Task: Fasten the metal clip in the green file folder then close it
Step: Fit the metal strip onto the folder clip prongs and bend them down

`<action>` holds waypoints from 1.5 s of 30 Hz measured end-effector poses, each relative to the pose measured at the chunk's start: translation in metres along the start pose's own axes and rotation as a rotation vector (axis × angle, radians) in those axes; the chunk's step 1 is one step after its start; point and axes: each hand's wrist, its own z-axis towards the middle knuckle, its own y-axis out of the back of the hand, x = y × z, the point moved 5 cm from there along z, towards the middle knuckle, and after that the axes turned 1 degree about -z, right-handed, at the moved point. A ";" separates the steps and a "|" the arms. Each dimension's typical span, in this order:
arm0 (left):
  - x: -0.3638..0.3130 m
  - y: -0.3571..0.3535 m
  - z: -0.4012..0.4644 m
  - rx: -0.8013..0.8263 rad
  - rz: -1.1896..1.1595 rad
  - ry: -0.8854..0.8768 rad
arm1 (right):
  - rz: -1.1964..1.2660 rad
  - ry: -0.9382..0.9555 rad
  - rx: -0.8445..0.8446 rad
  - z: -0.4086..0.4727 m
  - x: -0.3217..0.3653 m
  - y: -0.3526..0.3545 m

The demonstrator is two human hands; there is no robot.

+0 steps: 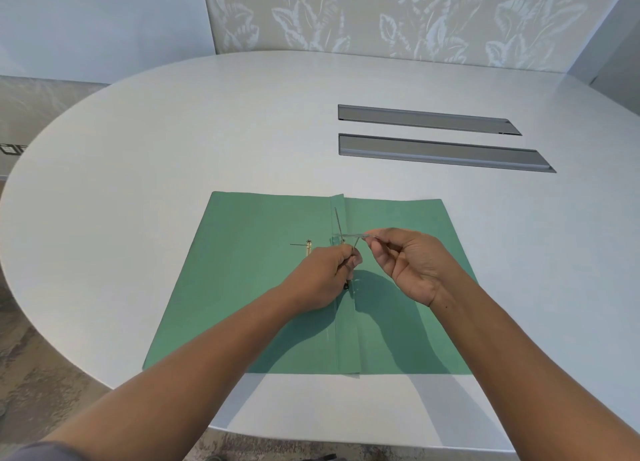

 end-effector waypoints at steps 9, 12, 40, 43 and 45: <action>-0.004 -0.004 0.007 0.008 0.068 -0.014 | 0.054 -0.027 -0.026 -0.001 0.001 0.002; -0.004 -0.005 0.007 0.011 0.068 -0.013 | 0.031 -0.016 -0.027 -0.001 0.002 0.004; 0.037 0.035 0.004 0.122 -0.631 0.363 | -0.780 0.012 0.105 0.007 -0.033 -0.001; 0.039 0.034 0.005 0.070 -0.712 0.425 | -0.811 0.003 0.108 0.007 -0.037 -0.003; 0.038 0.031 0.005 0.042 -0.664 0.424 | -0.821 0.000 0.107 0.008 -0.038 -0.004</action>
